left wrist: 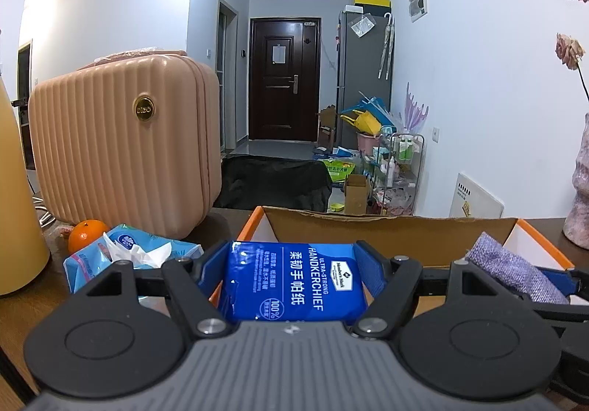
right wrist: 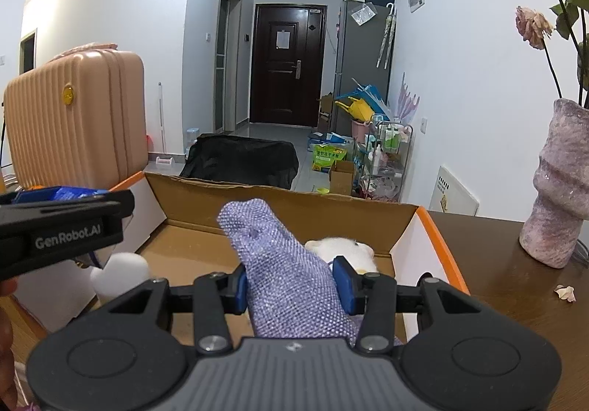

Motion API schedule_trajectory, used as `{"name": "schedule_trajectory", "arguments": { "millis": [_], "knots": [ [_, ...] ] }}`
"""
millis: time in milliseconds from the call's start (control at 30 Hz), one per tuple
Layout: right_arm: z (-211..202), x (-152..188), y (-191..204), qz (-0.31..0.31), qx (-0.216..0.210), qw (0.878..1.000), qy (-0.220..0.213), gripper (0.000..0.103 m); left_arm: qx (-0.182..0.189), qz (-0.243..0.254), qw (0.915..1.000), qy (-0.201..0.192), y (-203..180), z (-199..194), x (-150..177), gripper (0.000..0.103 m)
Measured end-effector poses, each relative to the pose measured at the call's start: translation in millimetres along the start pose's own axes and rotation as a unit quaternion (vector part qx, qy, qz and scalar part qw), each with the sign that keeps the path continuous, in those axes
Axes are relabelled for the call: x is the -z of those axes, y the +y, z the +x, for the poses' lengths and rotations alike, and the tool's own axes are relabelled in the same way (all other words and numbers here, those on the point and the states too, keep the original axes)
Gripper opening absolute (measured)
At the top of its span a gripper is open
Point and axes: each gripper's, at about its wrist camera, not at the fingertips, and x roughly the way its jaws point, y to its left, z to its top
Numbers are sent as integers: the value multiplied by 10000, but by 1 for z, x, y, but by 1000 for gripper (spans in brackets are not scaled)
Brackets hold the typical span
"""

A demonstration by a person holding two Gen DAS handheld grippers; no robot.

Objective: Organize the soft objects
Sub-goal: 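Carry the tissue pack and purple sock over the cardboard box with both grippers, then open the left gripper to drop the tissue pack while the right gripper releases the sock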

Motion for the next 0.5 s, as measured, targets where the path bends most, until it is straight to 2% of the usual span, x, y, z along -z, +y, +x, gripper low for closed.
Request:
{"name": "schedule_trajectory", "arguments": {
  "millis": [333, 400, 500],
  "knots": [
    [-1, 0, 2, -30, 5, 10000, -34, 47, 8, 56, 10000, -13, 2, 1, 4, 75],
    [-2, 1, 3, -33, 9, 10000, -37, 49, 2, 31, 10000, -49, 2, 0, 4, 77],
    [-4, 2, 3, -27, 22, 10000, -69, 54, -57, -29, 9999, -129, 4, -3, 4, 92]
  ]
}}
